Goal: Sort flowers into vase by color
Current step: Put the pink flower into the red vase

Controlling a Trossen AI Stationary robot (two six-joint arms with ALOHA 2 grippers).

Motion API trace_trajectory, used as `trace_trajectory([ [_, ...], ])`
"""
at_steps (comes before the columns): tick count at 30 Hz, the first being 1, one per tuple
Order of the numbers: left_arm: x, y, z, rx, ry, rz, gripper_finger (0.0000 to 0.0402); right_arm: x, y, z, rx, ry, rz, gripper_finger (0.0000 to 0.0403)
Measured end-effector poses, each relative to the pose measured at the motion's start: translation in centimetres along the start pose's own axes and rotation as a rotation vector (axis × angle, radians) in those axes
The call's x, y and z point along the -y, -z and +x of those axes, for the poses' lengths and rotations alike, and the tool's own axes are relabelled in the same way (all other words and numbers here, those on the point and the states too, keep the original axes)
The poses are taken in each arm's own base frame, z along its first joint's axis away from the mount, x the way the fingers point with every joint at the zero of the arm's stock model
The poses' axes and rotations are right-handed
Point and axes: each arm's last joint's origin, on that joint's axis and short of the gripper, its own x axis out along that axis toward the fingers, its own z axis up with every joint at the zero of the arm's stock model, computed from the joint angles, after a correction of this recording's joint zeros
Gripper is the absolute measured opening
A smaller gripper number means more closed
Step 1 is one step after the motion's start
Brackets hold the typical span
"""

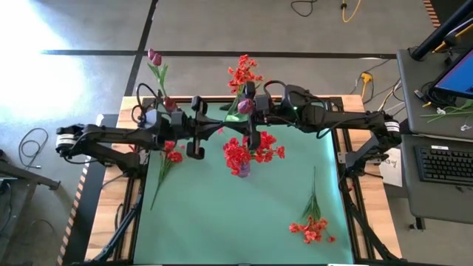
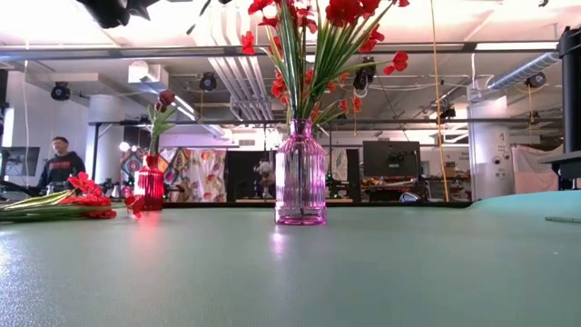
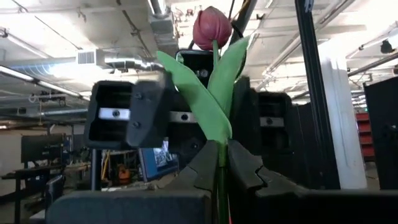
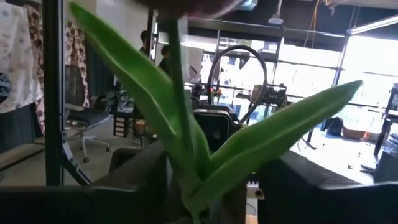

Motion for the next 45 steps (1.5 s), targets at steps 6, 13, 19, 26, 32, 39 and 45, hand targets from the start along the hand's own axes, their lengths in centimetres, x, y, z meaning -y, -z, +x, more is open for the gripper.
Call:
trace_trajectory([
  [6, -0.1, -0.4, 0.3, 0.043, -0.016, -0.025, 0.0, 0.0, 0.0, 0.0, -0.001, 0.0, -0.017, 0.0099],
  [13, 0.0, -0.8, 0.0, 0.008, -0.006, -0.032, 0.0043, 0.0, 0.2, 0.0, -0.018, -0.003, -0.015, 0.0022],
  [19, 0.2, -1.1, -0.9, -0.121, -0.003, -0.058, 0.0118, 0.0, 0.3, -0.1, -0.039, -0.005, 0.01, 0.002],
  [26, 0.5, -1.6, -2.3, -0.272, -0.005, -0.077, 0.0184, -0.1, 0.3, -0.1, -0.116, -0.012, 0.03, 0.0022],
  [32, 0.3, -1.6, -1.6, -0.253, -0.012, -0.076, 0.0199, -0.1, 0.8, 0.1, -0.132, -0.014, 0.033, 0.0022],
  [39, -0.3, -1.7, 1.0, -0.3, -0.015, -0.075, 0.018, -0.1, 0.8, 0.1, -0.137, -0.014, 0.034, 0.0022],
  [45, -0.5, -2.0, 2.1, -0.407, -0.032, -0.063, 0.0123, -0.1, 1.1, 0.0, -0.167, -0.017, 0.038, 0.0022],
])
